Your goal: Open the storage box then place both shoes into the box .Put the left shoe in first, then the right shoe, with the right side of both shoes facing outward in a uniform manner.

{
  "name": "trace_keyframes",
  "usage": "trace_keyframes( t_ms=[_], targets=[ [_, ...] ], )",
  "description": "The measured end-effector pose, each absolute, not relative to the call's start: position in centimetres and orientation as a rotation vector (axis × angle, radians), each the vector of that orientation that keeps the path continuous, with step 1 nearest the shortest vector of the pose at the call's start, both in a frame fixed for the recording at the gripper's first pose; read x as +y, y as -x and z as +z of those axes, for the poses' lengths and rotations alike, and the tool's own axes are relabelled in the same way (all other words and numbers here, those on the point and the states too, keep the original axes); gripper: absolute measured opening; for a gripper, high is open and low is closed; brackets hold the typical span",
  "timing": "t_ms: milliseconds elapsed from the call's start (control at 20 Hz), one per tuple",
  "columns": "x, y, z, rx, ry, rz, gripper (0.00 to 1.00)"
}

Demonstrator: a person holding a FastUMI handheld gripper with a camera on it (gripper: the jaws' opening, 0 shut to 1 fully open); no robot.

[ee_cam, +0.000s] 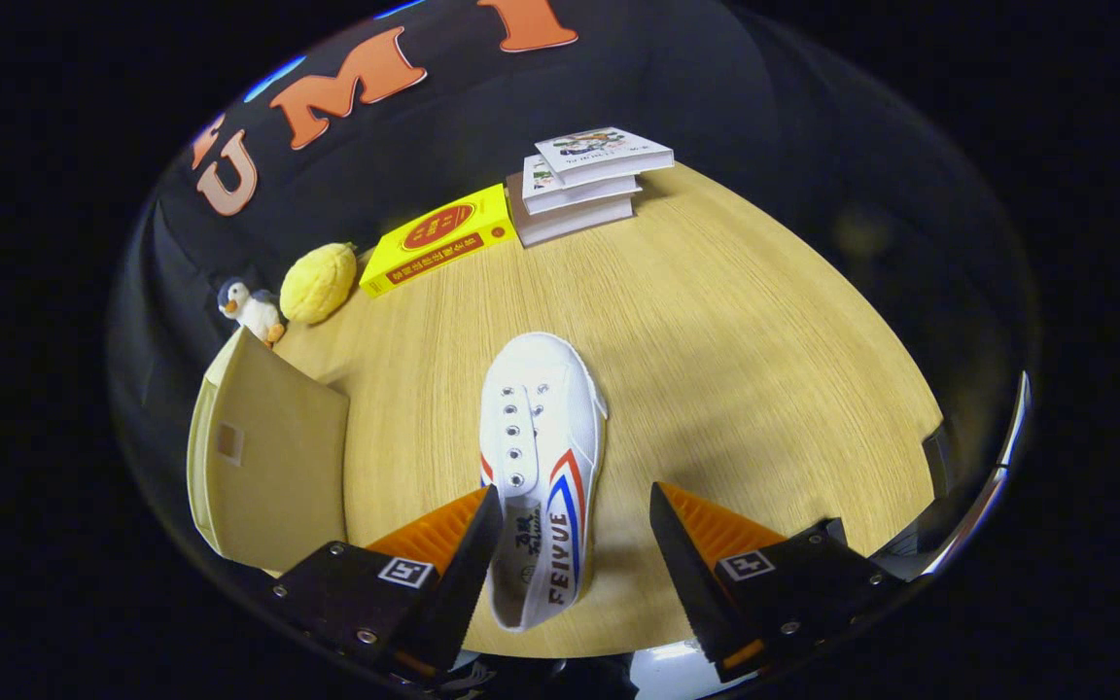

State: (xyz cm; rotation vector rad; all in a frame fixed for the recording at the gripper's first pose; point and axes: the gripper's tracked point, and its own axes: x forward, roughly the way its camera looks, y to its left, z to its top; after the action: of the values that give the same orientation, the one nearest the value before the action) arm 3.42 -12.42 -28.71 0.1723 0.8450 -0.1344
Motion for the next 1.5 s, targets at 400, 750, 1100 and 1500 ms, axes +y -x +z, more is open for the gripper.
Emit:
trace_keyframes(
  t_ms=[400,750,1100,1500],
  targets=[
    [-11.0,-4.4,-32.1,0.906,-0.202,-0.044,0.49],
    [-11.9,-4.7,-32.0,0.838,-0.409,-0.034,0.04],
    [-10.4,-5.1,-25.2,0.704,-0.473,0.0,0.0],
    [-0.1,-4.8,-14.4,0.583,-0.451,0.065,0.0]
  ],
)
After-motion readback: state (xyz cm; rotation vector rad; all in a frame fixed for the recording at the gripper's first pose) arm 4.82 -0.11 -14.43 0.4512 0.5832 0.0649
